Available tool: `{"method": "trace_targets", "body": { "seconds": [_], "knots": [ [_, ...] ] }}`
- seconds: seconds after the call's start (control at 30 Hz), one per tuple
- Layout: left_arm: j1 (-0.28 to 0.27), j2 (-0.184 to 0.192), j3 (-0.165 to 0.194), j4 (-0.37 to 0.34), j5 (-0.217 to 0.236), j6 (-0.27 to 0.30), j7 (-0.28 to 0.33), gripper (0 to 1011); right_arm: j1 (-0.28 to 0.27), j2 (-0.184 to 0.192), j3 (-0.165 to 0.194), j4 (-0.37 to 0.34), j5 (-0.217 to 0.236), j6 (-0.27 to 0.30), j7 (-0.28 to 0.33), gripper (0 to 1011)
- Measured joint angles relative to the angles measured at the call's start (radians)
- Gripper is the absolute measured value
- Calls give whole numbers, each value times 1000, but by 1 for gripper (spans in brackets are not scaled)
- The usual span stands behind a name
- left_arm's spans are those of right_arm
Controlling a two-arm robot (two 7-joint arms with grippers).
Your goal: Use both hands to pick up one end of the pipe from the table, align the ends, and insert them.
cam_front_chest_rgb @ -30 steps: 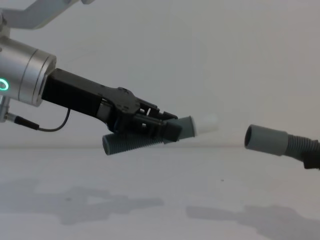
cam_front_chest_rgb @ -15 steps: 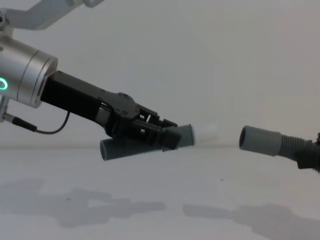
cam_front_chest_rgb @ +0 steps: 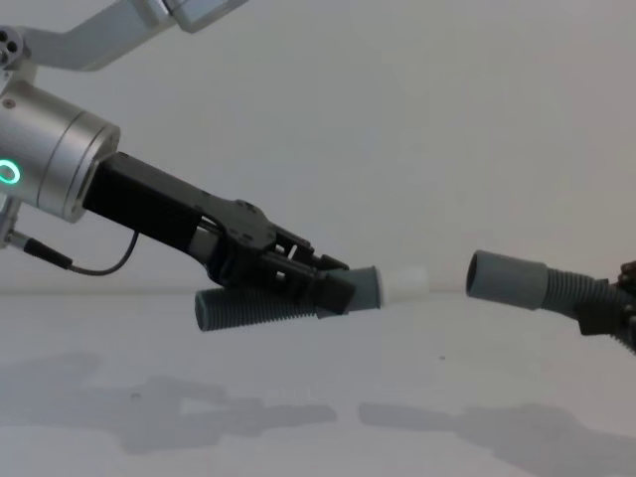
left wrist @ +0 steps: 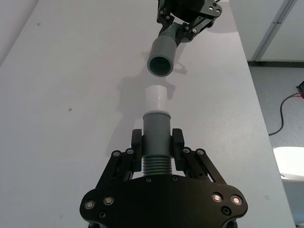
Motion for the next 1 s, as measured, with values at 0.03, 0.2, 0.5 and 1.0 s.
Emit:
{"method": "trace_targets", "body": {
  "seconds": [0.03,0.2,0.5,1.0],
  "knots": [
    [-1,0,1,1,0,1,0,349,0,0,-1,0,-1,0,-1,148],
    [-12,-6,11,19,1,4,-2,349,2,3,-9,0,-7,-4,-4,148],
    [-27,-16,23,43,1,4,-6,349,7,6,-23,0,-18,-12,-11,148],
    [-47,-30,45,73,-6,-4,-15,349,19,7,-45,4,-30,-16,-26,148]
  ]
}}
